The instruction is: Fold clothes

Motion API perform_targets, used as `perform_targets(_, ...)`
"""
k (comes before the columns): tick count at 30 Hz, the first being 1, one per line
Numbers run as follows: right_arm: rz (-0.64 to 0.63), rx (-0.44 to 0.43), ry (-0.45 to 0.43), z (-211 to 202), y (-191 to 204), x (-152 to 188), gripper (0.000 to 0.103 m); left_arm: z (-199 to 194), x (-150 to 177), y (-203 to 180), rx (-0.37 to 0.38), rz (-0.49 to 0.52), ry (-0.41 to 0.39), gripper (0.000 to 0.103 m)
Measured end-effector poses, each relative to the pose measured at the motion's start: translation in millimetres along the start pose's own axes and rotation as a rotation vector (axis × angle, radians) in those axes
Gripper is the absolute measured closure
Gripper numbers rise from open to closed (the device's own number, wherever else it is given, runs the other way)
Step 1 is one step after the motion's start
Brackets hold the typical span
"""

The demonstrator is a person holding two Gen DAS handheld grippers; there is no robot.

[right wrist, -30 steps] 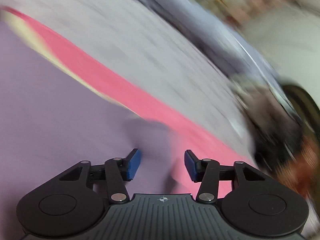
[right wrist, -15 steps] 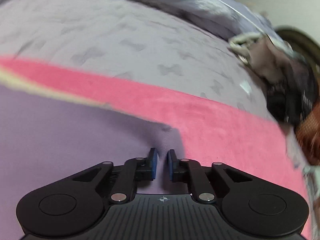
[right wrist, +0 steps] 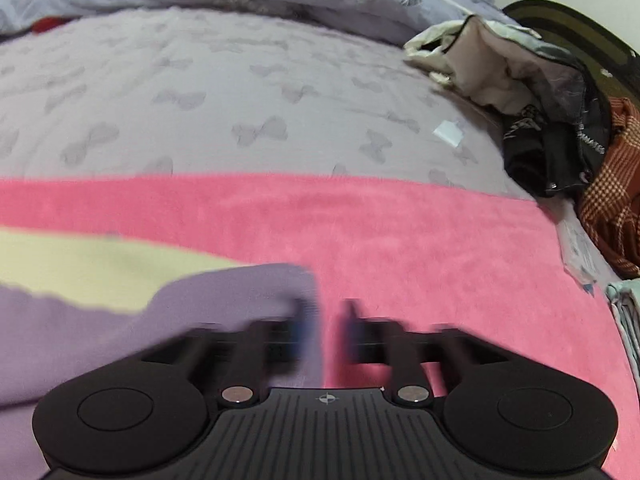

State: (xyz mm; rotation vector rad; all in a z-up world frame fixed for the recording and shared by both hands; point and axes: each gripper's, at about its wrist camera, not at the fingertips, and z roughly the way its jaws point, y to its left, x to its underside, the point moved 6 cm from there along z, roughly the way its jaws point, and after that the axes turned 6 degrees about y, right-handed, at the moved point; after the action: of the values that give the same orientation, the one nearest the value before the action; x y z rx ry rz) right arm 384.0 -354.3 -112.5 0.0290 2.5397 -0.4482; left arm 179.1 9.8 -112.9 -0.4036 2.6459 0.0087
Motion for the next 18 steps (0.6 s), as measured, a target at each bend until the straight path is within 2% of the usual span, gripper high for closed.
perform_targets(1, 0.023, 0.042, -0.045, -13.0, -2.9, -4.7, 0.025, 0.5, 0.8, 0.1, 0.002, -0.002, -0.005, 0.0)
perform_targets(2, 0.047, 0.084, -0.096, -27.8, -5.4, -9.0, 0.025, 0.7, 1.6, -0.2, 0.002, -0.001, -0.013, 0.0)
perform_targets(3, 0.054, 0.071, -0.139, -41.5, -1.7, -12.0, 0.025, 0.9, 2.5, -0.5, 0.001, 0.001, -0.022, 0.0)
perform_targets(4, 0.033, -0.003, -0.182, -57.1, 9.4, -13.7, 0.025, 0.8, 3.3, -0.9, -0.001, 0.003, -0.031, 0.0)
perform_targets(7, -0.221, -0.332, -0.265, -105.0, 80.5, -6.2, 0.025, 0.3, 6.0, -1.9, -0.004, 0.008, -0.059, 0.0)
perform_targets(10, -0.451, -0.518, -0.256, -132.0, 164.1, 13.0, 0.03, -0.7, 9.7, -0.9, 0.005, 0.014, -0.096, 0.0)
perform_targets(12, -0.494, -0.581, -0.219, -131.3, 207.8, 20.9, 0.036, -1.1, 12.3, -0.4, 0.011, 0.019, -0.121, 0.0)
perform_targets(13, -0.502, -0.591, -0.184, -125.9, 226.9, 23.2, 0.042, -1.3, 13.6, -0.1, 0.014, 0.022, -0.134, 0.0)
perform_targets(15, -0.493, -0.599, -0.103, -111.2, 259.0, 26.6, 0.061, -1.8, 16.2, 0.4, 0.02, 0.027, -0.16, 0.0)
perform_targets(16, -0.448, -0.609, -0.092, -107.4, 265.9, 25.1, 0.071, -2.0, 17.4, 0.7, 0.022, 0.03, -0.171, 0.0)
perform_targets(17, -0.415, -0.611, -0.089, -108.2, 268.4, 20.5, 0.089, -2.1, 18.3, 0.9, 0.023, 0.03, -0.177, 0.0)
perform_targets(18, -0.389, -0.61, -0.086, -110.2, 270.0, 15.1, 0.097, -2.2, 18.8, 1.0, 0.024, 0.03, -0.182, 0.0)
